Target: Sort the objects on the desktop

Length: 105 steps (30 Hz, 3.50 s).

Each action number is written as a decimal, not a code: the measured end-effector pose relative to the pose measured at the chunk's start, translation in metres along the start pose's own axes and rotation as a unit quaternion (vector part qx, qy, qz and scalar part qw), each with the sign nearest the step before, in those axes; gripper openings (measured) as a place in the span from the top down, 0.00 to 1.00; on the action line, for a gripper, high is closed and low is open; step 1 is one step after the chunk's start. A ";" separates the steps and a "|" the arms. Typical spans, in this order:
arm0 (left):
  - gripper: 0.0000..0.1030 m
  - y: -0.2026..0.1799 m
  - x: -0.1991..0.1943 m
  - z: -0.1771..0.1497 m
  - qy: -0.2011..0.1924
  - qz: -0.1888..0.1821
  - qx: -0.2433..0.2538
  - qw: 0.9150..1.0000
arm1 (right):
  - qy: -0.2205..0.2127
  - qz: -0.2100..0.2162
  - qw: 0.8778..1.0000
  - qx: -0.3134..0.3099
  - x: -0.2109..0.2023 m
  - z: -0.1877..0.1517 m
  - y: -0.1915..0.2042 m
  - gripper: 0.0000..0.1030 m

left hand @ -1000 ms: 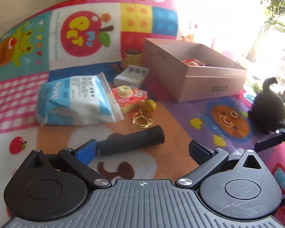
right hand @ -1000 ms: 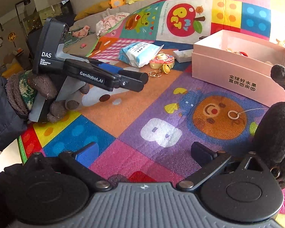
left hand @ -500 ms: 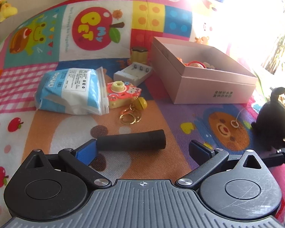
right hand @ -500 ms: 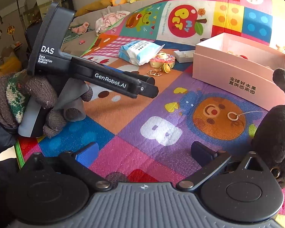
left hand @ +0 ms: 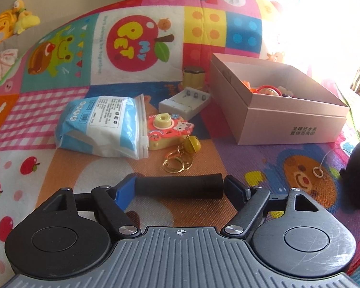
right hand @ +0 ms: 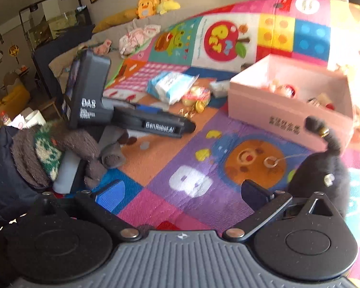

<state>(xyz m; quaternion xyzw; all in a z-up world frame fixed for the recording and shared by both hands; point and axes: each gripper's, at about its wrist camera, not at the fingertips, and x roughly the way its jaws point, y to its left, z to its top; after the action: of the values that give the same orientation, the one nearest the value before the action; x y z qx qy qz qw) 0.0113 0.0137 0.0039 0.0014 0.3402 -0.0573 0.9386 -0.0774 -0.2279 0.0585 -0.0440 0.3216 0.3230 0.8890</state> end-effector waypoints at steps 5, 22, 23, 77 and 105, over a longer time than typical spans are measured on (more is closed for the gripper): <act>0.23 -0.002 -0.001 -0.002 -0.003 0.002 0.006 1.000 | -0.036 -0.151 0.987 -0.031 -0.030 0.001 -0.011 0.00; 0.16 -0.008 0.000 -0.002 0.000 -0.016 0.029 0.999 | 0.058 -0.217 0.971 0.087 0.031 -0.006 -0.064 0.34; 0.17 -0.009 0.001 -0.001 0.001 -0.015 0.031 0.999 | 0.059 -0.214 0.971 0.088 0.028 -0.005 -0.065 0.34; 0.03 0.000 -0.013 0.006 -0.068 -0.130 -0.038 0.988 | 0.119 -0.155 0.945 0.262 0.205 0.150 -0.207 0.35; 0.01 -0.001 -0.011 0.005 -0.059 -0.121 -0.043 0.990 | 0.052 -0.175 0.973 0.141 0.093 0.123 -0.171 0.44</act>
<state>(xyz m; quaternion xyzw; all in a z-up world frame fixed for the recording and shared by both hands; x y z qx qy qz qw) 0.0055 0.0137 0.0147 -0.0833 0.2838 -0.1554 0.9425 0.1469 -0.2770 0.0775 0.0094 0.3973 0.1114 0.9109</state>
